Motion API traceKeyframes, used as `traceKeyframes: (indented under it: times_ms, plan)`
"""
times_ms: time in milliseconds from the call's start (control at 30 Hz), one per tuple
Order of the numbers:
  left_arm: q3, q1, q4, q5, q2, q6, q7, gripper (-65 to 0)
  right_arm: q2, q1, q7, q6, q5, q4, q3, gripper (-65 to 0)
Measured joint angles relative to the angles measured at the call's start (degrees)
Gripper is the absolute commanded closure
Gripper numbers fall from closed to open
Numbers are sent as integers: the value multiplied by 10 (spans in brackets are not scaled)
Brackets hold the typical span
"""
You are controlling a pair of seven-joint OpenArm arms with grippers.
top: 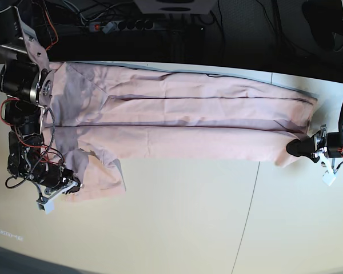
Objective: Fold the T-shirt properly
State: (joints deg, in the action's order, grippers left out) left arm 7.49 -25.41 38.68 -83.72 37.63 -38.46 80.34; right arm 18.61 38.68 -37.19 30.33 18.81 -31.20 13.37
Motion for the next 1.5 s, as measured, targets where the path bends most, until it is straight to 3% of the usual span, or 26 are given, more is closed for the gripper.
traceKeyframes:
  times_ms: [133, 333, 600, 767, 1133, 1500]
  plan:
    - [0, 0, 0, 0, 0, 0, 0, 0, 16, -12, -74, 0, 101, -71, -10, 0]
    - [0, 0, 5, 0, 5, 0, 1, 0, 69, -67, -110, 2, 205, -218, -97, 0]
    - [0, 0, 30, -1, 16, 0, 0, 0, 143, -190, -113, 2, 216, -407, -123, 0]
    - [0, 2, 30, -2, 21, 0, 0, 0, 169, -271, -120, 2, 216, -491, -119, 0]
    - [0, 3, 30, -1, 21, 0, 0, 0, 175, -434, -119, 2, 230, -625, 10, 0]
    - [0, 3, 30, -1, 21, 0, 0, 0, 163, -531, -117, 2, 234, -709, 48, 0]
